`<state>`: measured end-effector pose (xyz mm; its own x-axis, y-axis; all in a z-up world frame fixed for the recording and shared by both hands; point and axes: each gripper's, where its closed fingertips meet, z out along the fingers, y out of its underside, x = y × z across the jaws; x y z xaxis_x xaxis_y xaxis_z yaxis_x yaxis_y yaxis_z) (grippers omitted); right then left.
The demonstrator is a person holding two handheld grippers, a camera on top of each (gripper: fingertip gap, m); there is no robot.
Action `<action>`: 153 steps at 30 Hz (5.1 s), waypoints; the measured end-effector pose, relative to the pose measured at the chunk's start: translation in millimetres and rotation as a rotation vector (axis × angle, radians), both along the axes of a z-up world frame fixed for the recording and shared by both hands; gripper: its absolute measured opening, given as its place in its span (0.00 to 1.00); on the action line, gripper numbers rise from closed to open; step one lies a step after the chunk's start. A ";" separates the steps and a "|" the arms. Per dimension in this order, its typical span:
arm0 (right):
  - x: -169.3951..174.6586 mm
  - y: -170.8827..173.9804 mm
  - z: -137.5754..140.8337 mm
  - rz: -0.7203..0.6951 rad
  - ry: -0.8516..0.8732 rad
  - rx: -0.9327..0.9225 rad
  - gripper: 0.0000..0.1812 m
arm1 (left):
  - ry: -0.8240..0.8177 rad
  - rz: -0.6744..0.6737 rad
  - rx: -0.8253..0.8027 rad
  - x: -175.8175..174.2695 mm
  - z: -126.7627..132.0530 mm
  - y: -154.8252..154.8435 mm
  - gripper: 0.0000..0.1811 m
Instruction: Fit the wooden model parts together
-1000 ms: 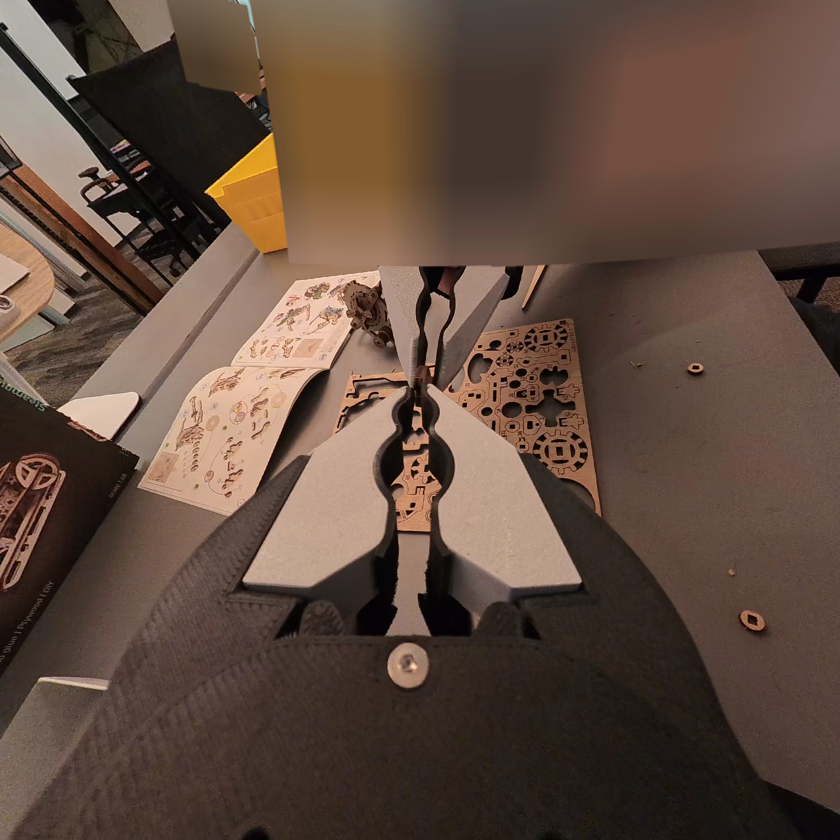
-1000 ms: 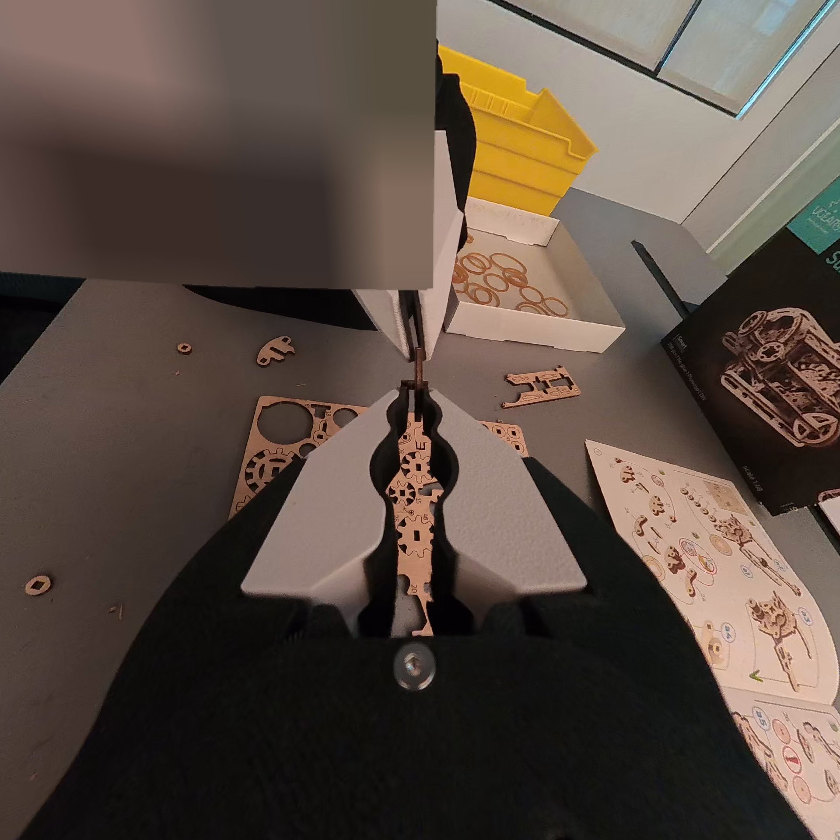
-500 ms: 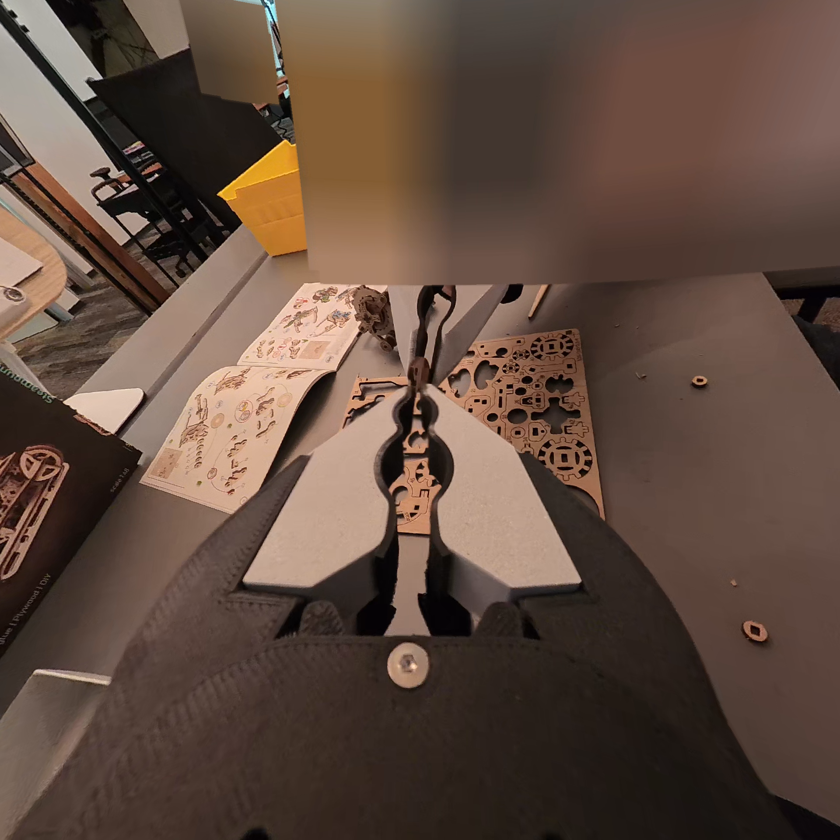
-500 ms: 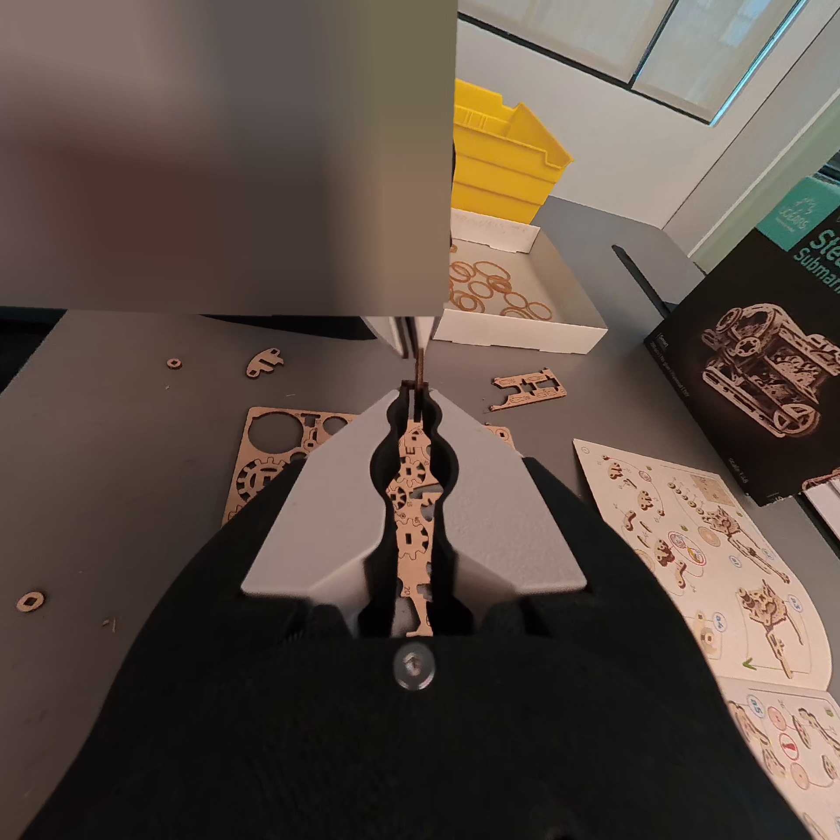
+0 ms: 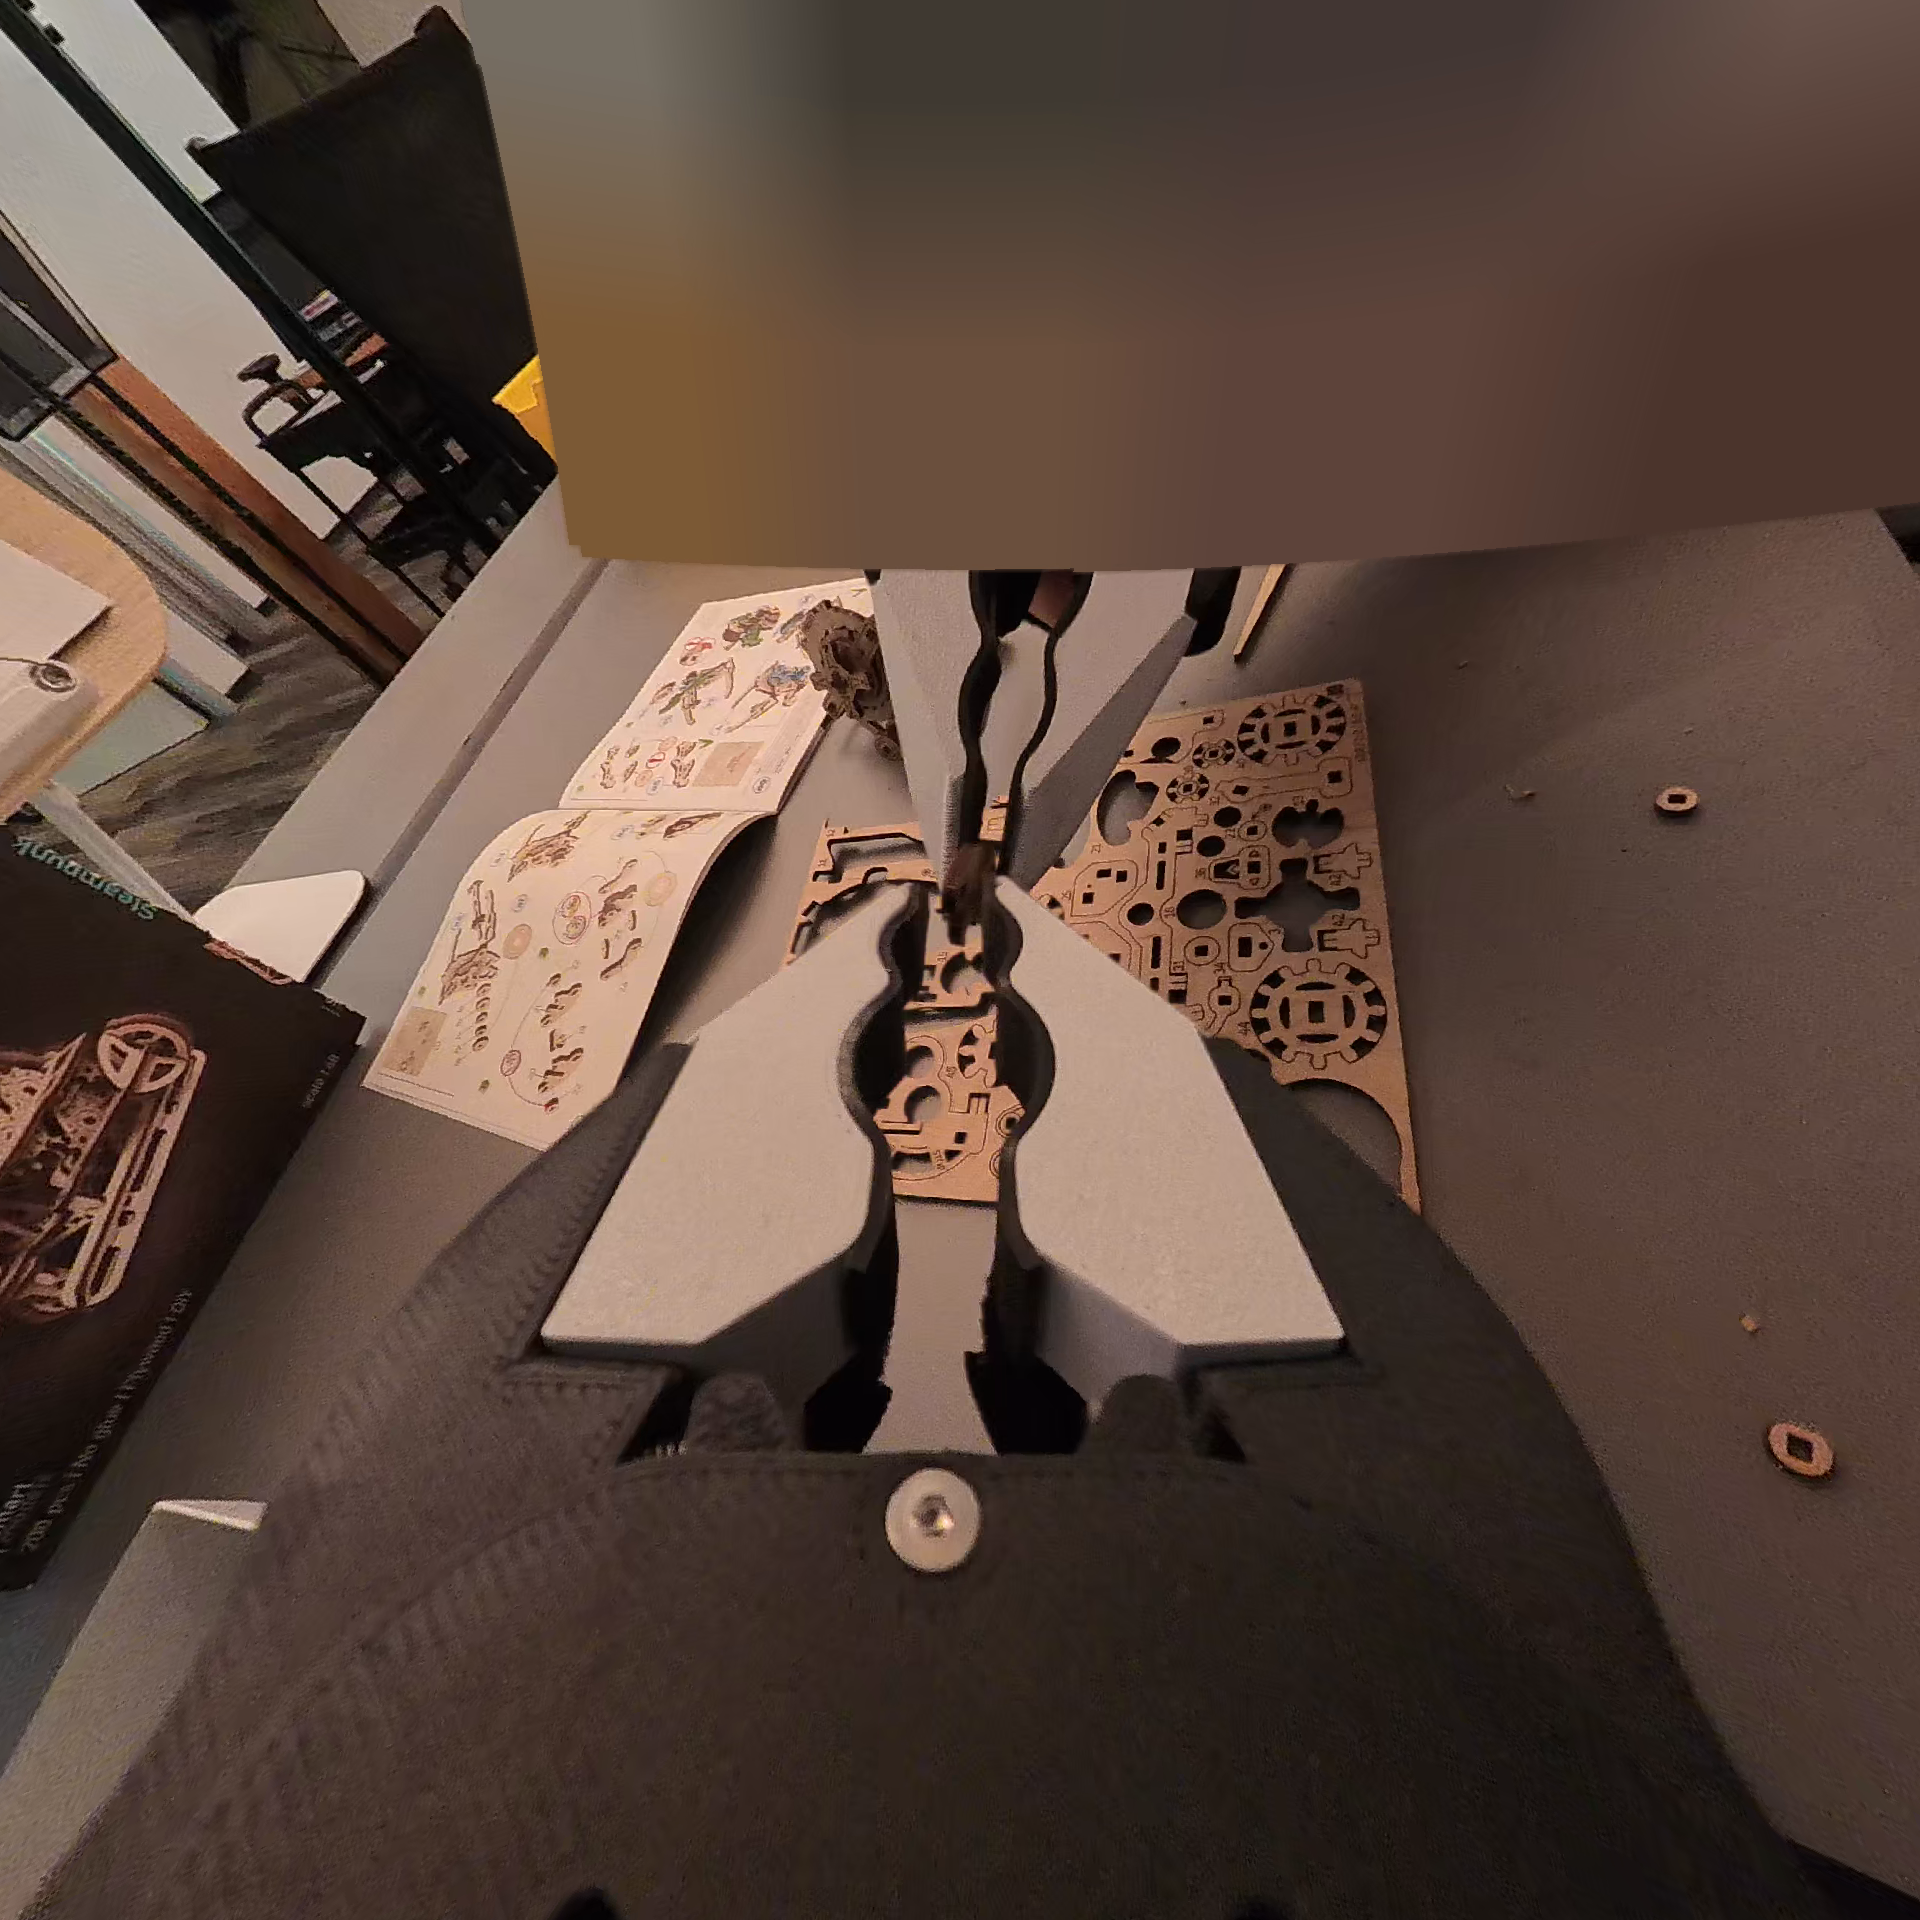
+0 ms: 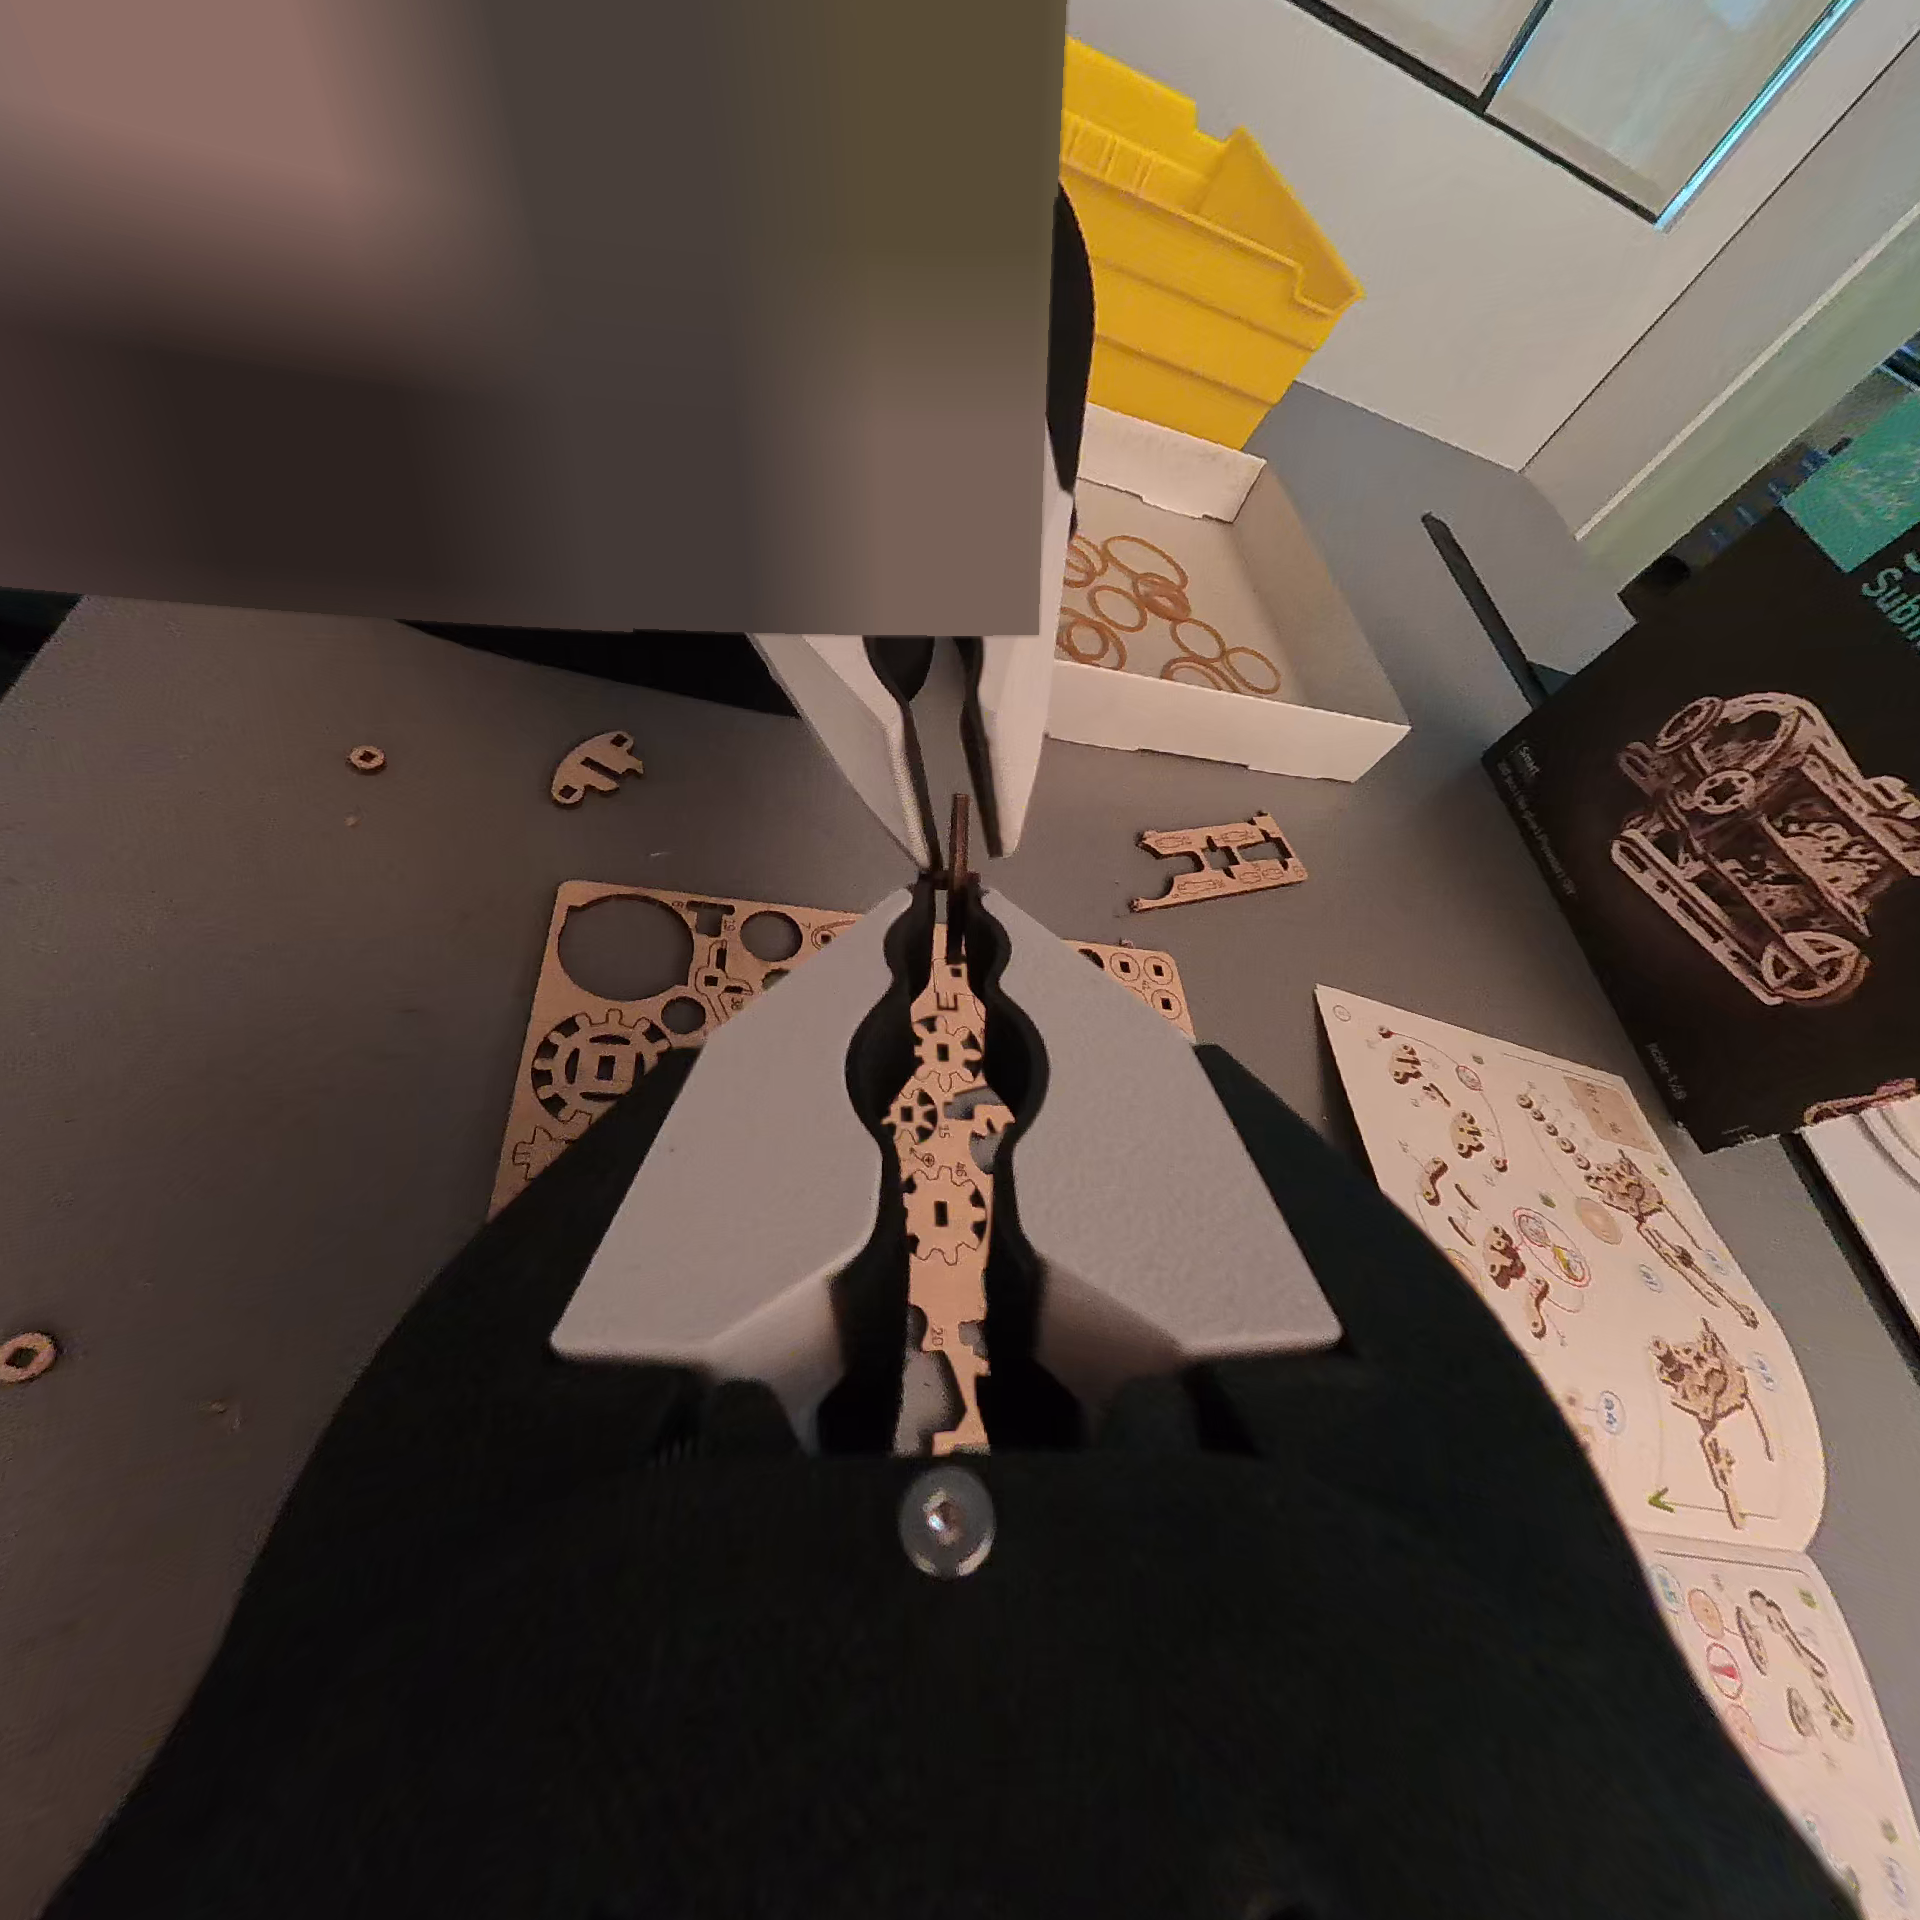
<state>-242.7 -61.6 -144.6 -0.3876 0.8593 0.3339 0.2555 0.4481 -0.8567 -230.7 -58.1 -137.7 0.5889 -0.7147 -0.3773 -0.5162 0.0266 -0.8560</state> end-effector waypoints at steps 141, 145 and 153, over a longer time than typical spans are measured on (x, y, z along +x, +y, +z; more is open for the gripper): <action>-3.5 -0.7 4.6 -0.009 0.040 -0.004 0.08 | 0.315 -0.107 0.029 -13.0 -23.9 -13.9 0.00; 0.9 -9.1 -4.9 0.061 -0.085 -0.250 0.10 | 0.358 -0.201 0.068 1.0 -27.2 -27.3 0.00; 19.8 -33.0 -10.1 0.277 -0.203 -0.487 0.10 | 0.410 -0.329 0.106 18.1 -30.8 -48.7 0.00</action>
<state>-222.9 -94.6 -154.7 -0.6341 0.7525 -0.1777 0.3650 0.0888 -0.9268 -212.6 -106.8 -168.5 0.1293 -0.7819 -0.6098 -0.7575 0.3190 -0.5696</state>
